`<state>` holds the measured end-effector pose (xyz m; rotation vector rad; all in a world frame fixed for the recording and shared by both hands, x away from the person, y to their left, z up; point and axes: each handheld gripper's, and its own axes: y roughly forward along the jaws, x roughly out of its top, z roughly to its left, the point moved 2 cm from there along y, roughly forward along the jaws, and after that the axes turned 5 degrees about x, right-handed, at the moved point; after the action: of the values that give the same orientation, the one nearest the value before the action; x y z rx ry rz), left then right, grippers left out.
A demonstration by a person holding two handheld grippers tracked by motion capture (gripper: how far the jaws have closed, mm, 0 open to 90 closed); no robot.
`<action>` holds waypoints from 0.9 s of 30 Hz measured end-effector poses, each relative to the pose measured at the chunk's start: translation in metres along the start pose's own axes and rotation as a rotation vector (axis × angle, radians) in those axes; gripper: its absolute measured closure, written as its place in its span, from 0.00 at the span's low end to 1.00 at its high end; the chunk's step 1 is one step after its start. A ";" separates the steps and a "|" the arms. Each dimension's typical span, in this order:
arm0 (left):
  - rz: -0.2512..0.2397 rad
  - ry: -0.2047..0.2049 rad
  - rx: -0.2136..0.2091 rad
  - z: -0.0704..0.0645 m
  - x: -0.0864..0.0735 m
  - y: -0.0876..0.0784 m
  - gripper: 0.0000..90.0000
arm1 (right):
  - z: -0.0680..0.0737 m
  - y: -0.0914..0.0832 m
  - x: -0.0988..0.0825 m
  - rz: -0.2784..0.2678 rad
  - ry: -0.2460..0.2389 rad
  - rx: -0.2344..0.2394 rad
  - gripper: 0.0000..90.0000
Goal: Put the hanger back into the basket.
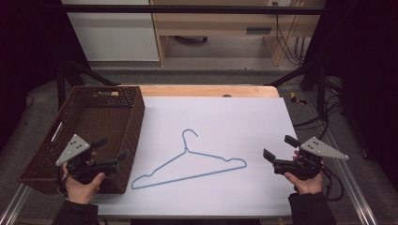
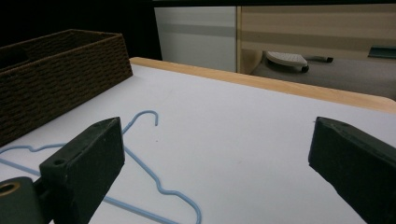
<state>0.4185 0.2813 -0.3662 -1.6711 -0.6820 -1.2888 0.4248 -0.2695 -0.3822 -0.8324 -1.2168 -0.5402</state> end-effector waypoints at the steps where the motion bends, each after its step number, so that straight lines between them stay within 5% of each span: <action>1: 0.000 -0.003 0.006 0.000 0.000 0.000 0.11 | -0.001 0.000 -0.001 0.003 0.007 -0.002 0.04; 13: 0.014 0.009 0.003 -0.013 0.006 0.008 0.12 | 0.001 0.002 0.000 0.018 -0.010 0.000 0.04; 27: 0.065 0.060 -0.035 -0.043 0.006 0.030 0.14 | 0.012 0.014 0.000 0.050 -0.027 0.021 0.05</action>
<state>0.4259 0.2292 -0.3671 -1.6623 -0.5681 -1.3063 0.4281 -0.2521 -0.3843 -0.8529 -1.2213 -0.4762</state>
